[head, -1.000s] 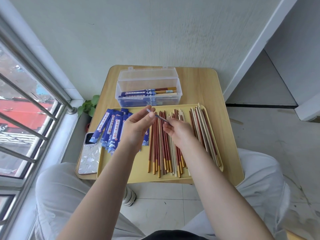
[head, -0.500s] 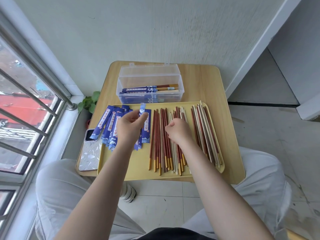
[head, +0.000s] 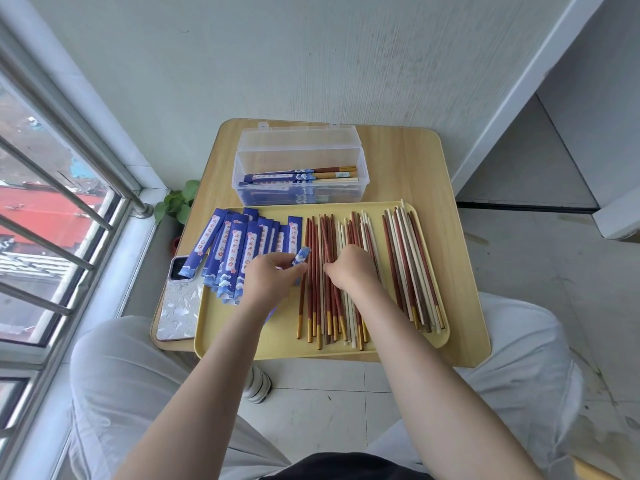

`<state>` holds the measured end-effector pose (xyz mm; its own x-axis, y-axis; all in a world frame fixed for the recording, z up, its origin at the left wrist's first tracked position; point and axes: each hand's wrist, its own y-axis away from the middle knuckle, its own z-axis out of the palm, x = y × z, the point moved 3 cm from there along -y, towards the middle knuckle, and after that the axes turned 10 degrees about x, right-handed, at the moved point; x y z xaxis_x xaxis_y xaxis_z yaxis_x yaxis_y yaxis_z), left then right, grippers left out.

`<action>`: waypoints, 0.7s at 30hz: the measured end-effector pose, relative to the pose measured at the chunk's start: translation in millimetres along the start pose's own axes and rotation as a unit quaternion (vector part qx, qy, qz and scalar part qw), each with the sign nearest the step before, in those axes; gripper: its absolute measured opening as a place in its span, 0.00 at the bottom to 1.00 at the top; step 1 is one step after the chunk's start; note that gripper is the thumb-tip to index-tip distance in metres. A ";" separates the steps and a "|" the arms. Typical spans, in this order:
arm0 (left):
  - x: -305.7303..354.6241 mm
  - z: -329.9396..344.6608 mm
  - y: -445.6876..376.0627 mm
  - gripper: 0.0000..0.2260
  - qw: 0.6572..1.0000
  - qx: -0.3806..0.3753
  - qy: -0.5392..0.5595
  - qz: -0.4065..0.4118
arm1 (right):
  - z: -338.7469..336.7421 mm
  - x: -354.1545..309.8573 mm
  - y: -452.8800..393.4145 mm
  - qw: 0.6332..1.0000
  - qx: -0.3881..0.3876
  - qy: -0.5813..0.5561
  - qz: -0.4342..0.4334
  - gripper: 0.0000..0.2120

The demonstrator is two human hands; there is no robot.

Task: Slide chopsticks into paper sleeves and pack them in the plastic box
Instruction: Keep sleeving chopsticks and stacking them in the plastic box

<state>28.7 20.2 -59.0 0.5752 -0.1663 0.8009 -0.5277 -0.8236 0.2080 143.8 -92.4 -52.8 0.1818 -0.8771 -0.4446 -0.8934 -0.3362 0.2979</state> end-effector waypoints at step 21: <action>11.7 -1.5 3.6 0.12 0.979 -0.158 0.128 -0.006 | -75.3 5.9 -10.7 0.788 -0.026 -0.614 -0.035 0.05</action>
<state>32.5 16.2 -48.0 0.4282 0.0172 0.9035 -0.7124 -0.6087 0.3492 185.4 -119.8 5.0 -0.3347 0.1272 -0.9337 -0.8745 -0.4109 0.2575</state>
